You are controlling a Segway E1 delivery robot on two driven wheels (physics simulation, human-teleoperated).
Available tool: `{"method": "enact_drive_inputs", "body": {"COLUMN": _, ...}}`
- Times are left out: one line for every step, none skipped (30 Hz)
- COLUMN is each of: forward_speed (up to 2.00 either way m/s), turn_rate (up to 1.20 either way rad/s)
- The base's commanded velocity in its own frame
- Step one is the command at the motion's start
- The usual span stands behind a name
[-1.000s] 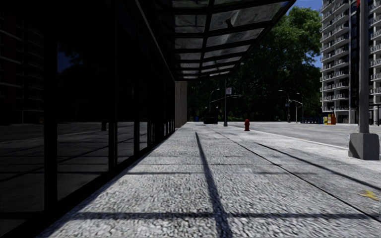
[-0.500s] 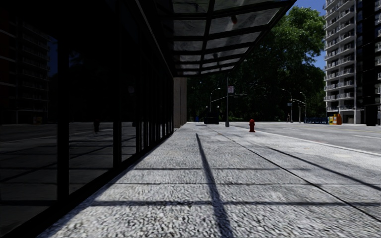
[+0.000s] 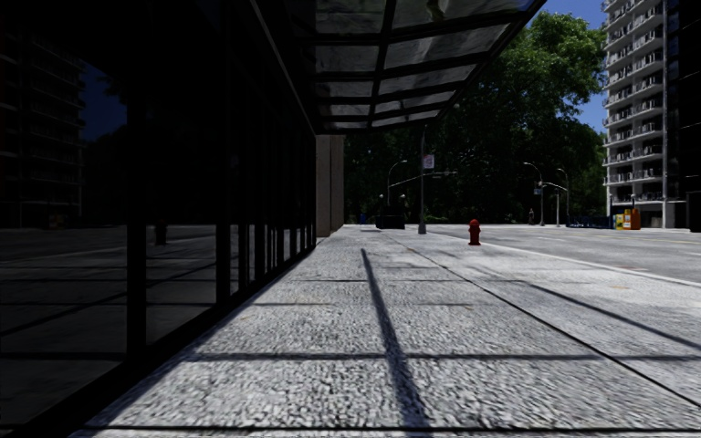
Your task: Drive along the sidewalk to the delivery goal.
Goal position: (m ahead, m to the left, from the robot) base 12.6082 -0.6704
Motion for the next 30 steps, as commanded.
{"method": "enact_drive_inputs", "body": {"forward_speed": 2.0, "turn_rate": 0.0}}
{"method": "enact_drive_inputs", "body": {"forward_speed": 2.0, "turn_rate": 0.0}}
{"method": "enact_drive_inputs", "body": {"forward_speed": 2.0, "turn_rate": 0.0}}
{"method": "enact_drive_inputs", "body": {"forward_speed": 2.0, "turn_rate": 0.0}}
{"method": "enact_drive_inputs", "body": {"forward_speed": 2.0, "turn_rate": 0.0}}
{"method": "enact_drive_inputs", "body": {"forward_speed": 2.0, "turn_rate": 0.0}}
{"method": "enact_drive_inputs", "body": {"forward_speed": 2.0, "turn_rate": 0.0}}
{"method": "enact_drive_inputs", "body": {"forward_speed": 2.0, "turn_rate": 0.0}}
{"method": "enact_drive_inputs", "body": {"forward_speed": 2.0, "turn_rate": 0.0}}
{"method": "enact_drive_inputs", "body": {"forward_speed": 2.0, "turn_rate": 0.0}}
{"method": "enact_drive_inputs", "body": {"forward_speed": 2.0, "turn_rate": 0.0}}
{"method": "enact_drive_inputs", "body": {"forward_speed": 2.0, "turn_rate": 0.0}}
{"method": "enact_drive_inputs", "body": {"forward_speed": 2.0, "turn_rate": 0.0}}
{"method": "enact_drive_inputs", "body": {"forward_speed": 2.0, "turn_rate": 0.0}}
{"method": "enact_drive_inputs", "body": {"forward_speed": 2.0, "turn_rate": 0.0}}
{"method": "enact_drive_inputs", "body": {"forward_speed": 2.0, "turn_rate": 0.0}}
{"method": "enact_drive_inputs", "body": {"forward_speed": 2.0, "turn_rate": 0.0}}
{"method": "enact_drive_inputs", "body": {"forward_speed": 2.0, "turn_rate": 0.0}}
{"method": "enact_drive_inputs", "body": {"forward_speed": 2.0, "turn_rate": 0.0}}
{"method": "enact_drive_inputs", "body": {"forward_speed": 2.0, "turn_rate": 0.0}}
{"method": "enact_drive_inputs", "body": {"forward_speed": 2.0, "turn_rate": 0.0}}
{"method": "enact_drive_inputs", "body": {"forward_speed": 2.0, "turn_rate": 0.0}}
{"method": "enact_drive_inputs", "body": {"forward_speed": 2.0, "turn_rate": 0.0}}
{"method": "enact_drive_inputs", "body": {"forward_speed": 2.0, "turn_rate": 0.0}}
{"method": "enact_drive_inputs", "body": {"forward_speed": 2.0, "turn_rate": 0.0}}
{"method": "enact_drive_inputs", "body": {"forward_speed": 2.0, "turn_rate": 0.0}}
{"method": "enact_drive_inputs", "body": {"forward_speed": 2.0, "turn_rate": 0.0}}
{"method": "enact_drive_inputs", "body": {"forward_speed": 2.0, "turn_rate": 0.0}}
{"method": "enact_drive_inputs", "body": {"forward_speed": 2.0, "turn_rate": 0.0}}
{"method": "enact_drive_inputs", "body": {"forward_speed": 2.0, "turn_rate": 0.0}}
